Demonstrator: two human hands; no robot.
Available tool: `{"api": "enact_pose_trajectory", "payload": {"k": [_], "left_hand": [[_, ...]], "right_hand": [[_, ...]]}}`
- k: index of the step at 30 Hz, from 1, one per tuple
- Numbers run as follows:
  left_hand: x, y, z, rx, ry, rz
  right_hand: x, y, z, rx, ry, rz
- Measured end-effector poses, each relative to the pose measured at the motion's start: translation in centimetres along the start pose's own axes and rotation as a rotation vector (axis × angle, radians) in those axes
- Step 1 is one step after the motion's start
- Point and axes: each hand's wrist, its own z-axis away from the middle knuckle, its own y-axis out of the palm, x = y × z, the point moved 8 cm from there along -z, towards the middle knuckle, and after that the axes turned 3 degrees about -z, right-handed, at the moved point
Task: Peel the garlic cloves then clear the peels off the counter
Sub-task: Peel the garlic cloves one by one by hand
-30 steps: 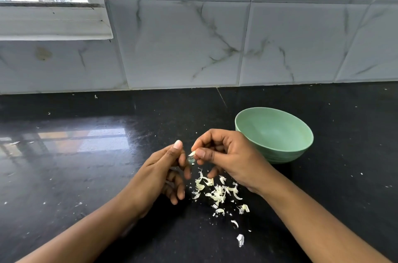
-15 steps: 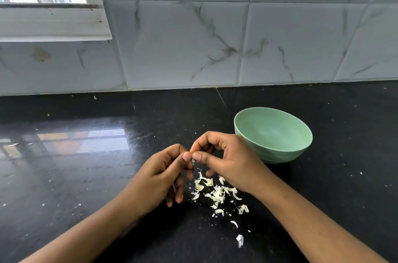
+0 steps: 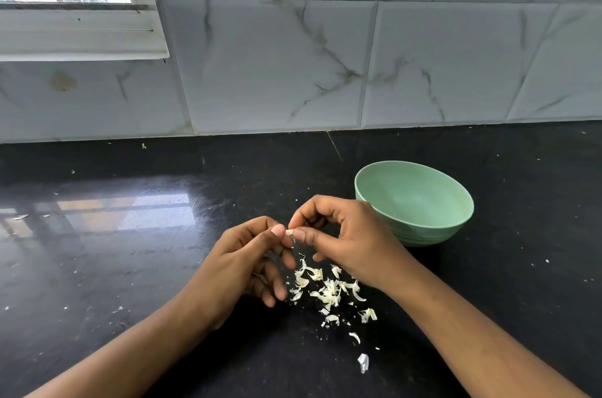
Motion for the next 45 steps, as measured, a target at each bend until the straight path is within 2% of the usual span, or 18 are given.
{"api": "enact_pose_trajectory", "payload": {"k": [6,11,21,30,35,39,45], "left_hand": [[-0.2,-0.7,0.0,-0.077,0.023,0.002],[-0.4,-1.0,-0.1,-0.096,0.057,0.021],[-1.7,-1.3,0.2,-0.143,0.159,-0.089],[-1.6,-1.7,0.3,-0.173,0.156,-0.137],[-1.1,-1.5,0.1,-0.142,0.078,-0.044],[-1.1,-1.3,0.1,-0.109,0.071,-0.062],[-1.1,-0.8,0.0,-0.064,0.079,-0.045]], "right_hand": [[1.5,0.0,0.2,-0.031,-0.139,0.176],[1.5,-0.2,0.3,-0.043,-0.14,0.14],[-0.5,0.2,0.2,-0.032,0.065,-0.132],[-1.5,1.1,0.2,0.02,0.188,-0.335],[-1.5,1.0,0.1,0.026,0.176,-0.302],[-1.3,1.1,0.1,0.042,0.158,-0.242],[-1.7,1.1,0.3,0.08,0.249,-0.398]]}}
